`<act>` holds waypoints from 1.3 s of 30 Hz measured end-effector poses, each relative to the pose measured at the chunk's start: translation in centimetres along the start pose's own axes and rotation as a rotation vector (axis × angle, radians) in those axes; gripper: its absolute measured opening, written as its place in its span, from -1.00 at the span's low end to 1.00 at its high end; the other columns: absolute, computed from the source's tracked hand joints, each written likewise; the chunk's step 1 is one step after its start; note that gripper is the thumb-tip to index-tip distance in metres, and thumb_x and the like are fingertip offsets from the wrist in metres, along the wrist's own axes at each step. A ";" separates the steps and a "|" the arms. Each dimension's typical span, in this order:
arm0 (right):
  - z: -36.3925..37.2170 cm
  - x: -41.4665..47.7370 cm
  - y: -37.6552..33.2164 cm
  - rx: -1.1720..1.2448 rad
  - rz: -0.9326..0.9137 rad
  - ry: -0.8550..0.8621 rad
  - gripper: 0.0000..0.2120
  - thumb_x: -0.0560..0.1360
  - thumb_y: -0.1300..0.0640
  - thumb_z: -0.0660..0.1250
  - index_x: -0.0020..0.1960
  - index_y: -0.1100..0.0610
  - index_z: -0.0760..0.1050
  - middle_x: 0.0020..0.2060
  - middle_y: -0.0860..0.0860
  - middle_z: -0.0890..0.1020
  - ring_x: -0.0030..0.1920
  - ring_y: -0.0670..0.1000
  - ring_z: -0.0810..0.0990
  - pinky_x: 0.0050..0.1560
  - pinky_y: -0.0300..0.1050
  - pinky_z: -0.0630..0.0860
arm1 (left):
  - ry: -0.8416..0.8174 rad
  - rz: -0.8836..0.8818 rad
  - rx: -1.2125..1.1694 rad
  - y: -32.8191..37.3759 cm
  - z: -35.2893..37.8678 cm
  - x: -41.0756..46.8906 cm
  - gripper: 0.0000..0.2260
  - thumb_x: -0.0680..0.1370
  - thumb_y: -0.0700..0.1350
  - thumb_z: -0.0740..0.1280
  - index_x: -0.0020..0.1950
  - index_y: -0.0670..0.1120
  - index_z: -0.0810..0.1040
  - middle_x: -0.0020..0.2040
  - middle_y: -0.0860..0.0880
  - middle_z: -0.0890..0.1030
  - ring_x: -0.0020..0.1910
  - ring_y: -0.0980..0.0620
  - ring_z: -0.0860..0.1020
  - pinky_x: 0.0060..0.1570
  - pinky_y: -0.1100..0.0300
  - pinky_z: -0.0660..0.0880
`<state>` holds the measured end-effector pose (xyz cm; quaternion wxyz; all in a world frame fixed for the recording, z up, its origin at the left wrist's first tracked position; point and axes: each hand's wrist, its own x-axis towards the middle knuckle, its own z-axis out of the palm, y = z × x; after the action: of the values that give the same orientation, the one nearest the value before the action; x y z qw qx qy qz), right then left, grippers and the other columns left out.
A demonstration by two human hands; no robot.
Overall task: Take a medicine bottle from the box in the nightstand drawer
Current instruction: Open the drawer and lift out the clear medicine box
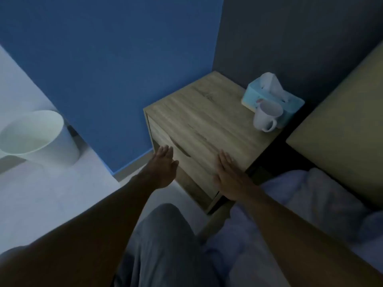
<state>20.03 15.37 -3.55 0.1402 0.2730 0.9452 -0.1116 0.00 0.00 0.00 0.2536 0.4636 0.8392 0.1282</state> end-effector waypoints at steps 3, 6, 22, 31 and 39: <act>1.5 1.1 0.6 -0.007 -0.045 0.177 -0.26 0.59 -0.20 -0.15 0.59 0.28 -0.03 0.59 0.19 0.01 0.60 0.17 -0.01 0.57 0.12 0.01 | -0.001 -0.075 -0.141 -0.8 1.3 1.9 -0.44 0.68 0.02 0.03 0.61 -0.17 -0.04 0.63 -0.13 -0.05 0.61 -0.09 -0.10 0.57 -0.01 -0.04; 2.8 1.3 0.6 -0.045 -0.060 0.296 -0.31 0.62 -0.16 -0.03 0.58 0.27 0.05 0.58 0.18 0.10 0.59 0.15 0.06 0.56 0.14 0.08 | -0.012 -0.111 -0.248 -1.6 3.5 3.7 -0.44 0.69 0.01 0.03 0.61 -0.17 -0.06 0.63 -0.13 -0.05 0.61 -0.08 -0.10 0.57 0.02 -0.05; 3.3 1.8 0.6 -0.097 -0.038 0.346 -0.32 0.60 -0.12 0.02 0.58 0.26 0.07 0.58 0.18 0.12 0.59 0.13 0.06 0.54 0.14 0.11 | 0.323 -0.190 -0.831 -0.6 8.6 10.7 -0.33 0.57 0.14 0.21 0.58 0.02 -0.03 0.52 -0.04 0.25 0.48 -0.03 0.30 0.46 -0.09 0.31; 3.1 1.8 0.6 -0.064 -0.035 0.325 -0.31 0.59 -0.12 0.02 0.58 0.27 0.06 0.59 0.17 0.09 0.60 0.12 0.03 0.56 0.12 0.05 | 0.220 -0.227 -0.927 -0.5 8.5 10.9 -0.28 0.65 0.02 0.16 0.58 -0.13 -0.28 0.52 -0.11 0.29 0.45 -0.07 0.34 0.37 0.13 0.29; 2.8 1.8 0.5 -0.070 -0.044 0.272 -0.30 0.59 -0.15 -0.05 0.60 0.24 -0.03 0.60 0.16 0.00 0.60 0.10 -0.04 0.57 0.11 0.01 | 0.153 -0.263 -0.944 -4.1 8.2 7.2 -0.33 0.66 0.05 0.12 0.59 -0.02 -0.26 0.54 -0.14 0.24 0.47 -0.15 0.32 0.31 0.04 0.34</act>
<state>19.40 15.82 -6.79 0.0178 0.2600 0.9644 -0.0438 -1.59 3.72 -10.92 0.3874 0.1777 0.7573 0.4948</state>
